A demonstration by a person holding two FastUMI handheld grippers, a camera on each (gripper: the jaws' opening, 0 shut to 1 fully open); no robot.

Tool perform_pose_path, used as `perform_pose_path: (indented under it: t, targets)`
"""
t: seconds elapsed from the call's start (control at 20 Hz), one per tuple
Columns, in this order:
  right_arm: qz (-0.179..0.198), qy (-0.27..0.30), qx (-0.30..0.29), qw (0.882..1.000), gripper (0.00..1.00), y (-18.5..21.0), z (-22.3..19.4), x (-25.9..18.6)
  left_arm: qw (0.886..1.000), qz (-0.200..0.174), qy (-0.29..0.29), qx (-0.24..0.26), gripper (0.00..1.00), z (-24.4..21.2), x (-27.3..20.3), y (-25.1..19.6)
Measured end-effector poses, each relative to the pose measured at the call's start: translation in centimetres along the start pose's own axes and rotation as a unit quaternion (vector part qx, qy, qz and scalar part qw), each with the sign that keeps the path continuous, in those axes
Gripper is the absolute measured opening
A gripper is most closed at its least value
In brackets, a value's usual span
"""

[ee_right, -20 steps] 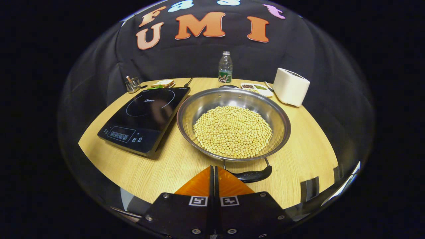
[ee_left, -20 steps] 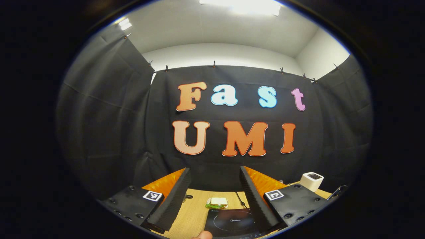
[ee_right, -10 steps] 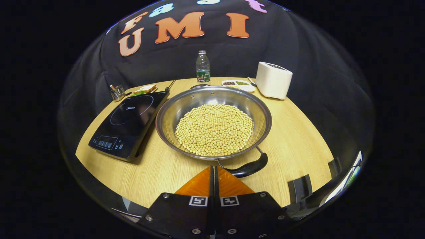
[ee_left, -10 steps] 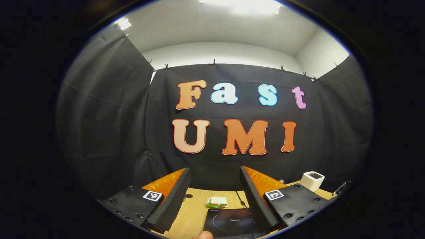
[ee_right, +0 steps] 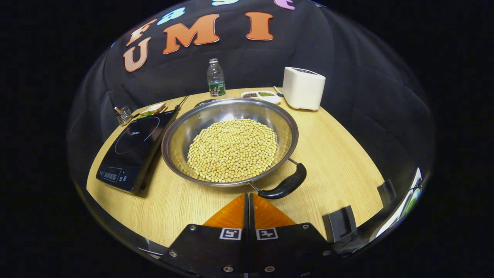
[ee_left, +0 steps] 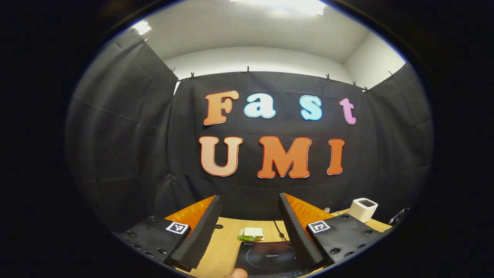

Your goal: First push the handle of the pot to place it horizontally, then grasp the pot with both hands and set it on the induction cooktop.

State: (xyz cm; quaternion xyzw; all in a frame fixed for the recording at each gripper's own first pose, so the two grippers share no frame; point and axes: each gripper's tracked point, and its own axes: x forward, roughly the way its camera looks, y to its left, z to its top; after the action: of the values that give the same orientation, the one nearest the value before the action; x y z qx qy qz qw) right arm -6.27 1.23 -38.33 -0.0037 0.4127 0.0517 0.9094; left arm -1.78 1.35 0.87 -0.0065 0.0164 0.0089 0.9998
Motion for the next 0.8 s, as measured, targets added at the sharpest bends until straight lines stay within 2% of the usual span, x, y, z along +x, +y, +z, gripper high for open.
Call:
perform_pose_path:
  t: [0.25,0.35,0.65,0.8]
  targets:
    - [-0.036,0.008,0.019,0.999,0.00,-3.0,0.1,1.3,1.000,-0.004,0.000,0.002,0.99,-0.1,0.3,-0.6]
    - [-0.027,0.013,0.042,0.999,0.00,-2.9,0.1,1.5,1.000,-0.004,0.001,0.004,0.99,-0.2,0.5,-0.8]
    - [-0.040,0.014,0.063,0.997,0.00,-4.6,1.1,2.8,1.000,-0.008,0.008,0.005,0.96,-0.8,1.3,-1.6]
    - [-0.042,0.016,0.086,0.995,0.00,-5.5,1.6,3.4,1.000,-0.008,0.012,0.007,0.99,-1.2,1.8,-1.8]
